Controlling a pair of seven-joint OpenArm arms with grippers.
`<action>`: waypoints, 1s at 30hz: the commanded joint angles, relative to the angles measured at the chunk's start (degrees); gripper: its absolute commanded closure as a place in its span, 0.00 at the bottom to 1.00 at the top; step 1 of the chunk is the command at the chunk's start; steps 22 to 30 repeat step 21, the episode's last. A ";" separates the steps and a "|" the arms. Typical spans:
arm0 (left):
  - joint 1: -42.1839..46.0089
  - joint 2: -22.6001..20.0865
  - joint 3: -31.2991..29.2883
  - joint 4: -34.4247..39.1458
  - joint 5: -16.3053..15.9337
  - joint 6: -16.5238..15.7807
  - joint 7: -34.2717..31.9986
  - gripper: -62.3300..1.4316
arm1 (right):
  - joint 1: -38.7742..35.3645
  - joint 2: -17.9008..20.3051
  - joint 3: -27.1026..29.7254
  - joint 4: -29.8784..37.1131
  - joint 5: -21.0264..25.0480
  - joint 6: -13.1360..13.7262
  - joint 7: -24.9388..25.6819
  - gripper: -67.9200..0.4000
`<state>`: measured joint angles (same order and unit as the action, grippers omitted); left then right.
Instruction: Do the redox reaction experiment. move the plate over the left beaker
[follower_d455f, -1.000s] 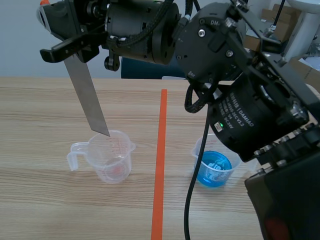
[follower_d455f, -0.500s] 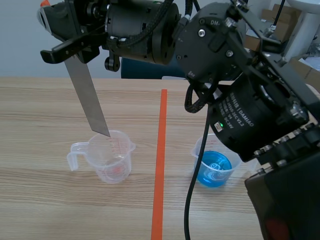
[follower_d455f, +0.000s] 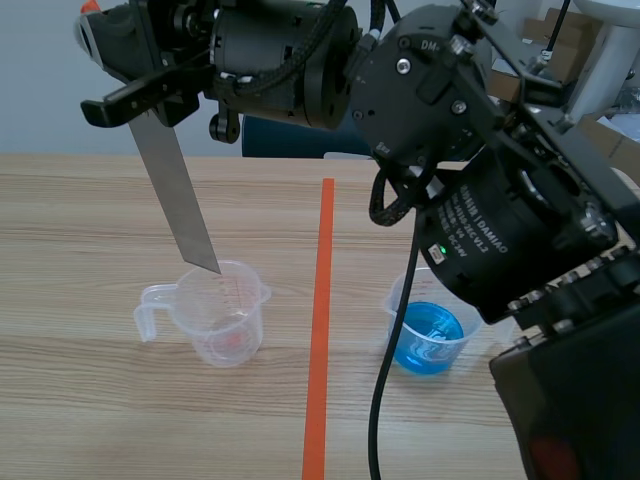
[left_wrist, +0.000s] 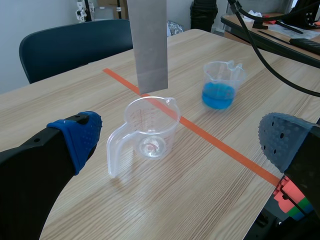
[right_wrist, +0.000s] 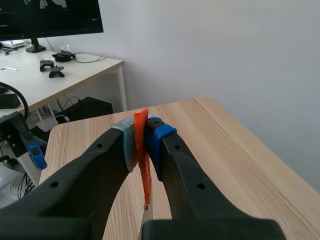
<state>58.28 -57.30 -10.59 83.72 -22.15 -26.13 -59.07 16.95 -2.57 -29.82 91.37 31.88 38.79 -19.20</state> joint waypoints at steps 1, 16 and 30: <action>0.11 0.28 -0.48 0.28 -0.50 0.07 -1.70 0.00 | 1.11 -0.76 -0.15 0.66 0.63 0.04 1.11 1.00; 0.13 0.28 -0.48 0.26 -0.81 0.04 -3.87 0.00 | 1.11 -0.76 -0.15 0.66 0.63 0.04 1.11 1.00; 0.13 0.28 -0.48 0.22 -0.81 0.04 -2.75 0.00 | 1.11 -0.76 -0.15 0.66 0.63 0.04 1.11 1.00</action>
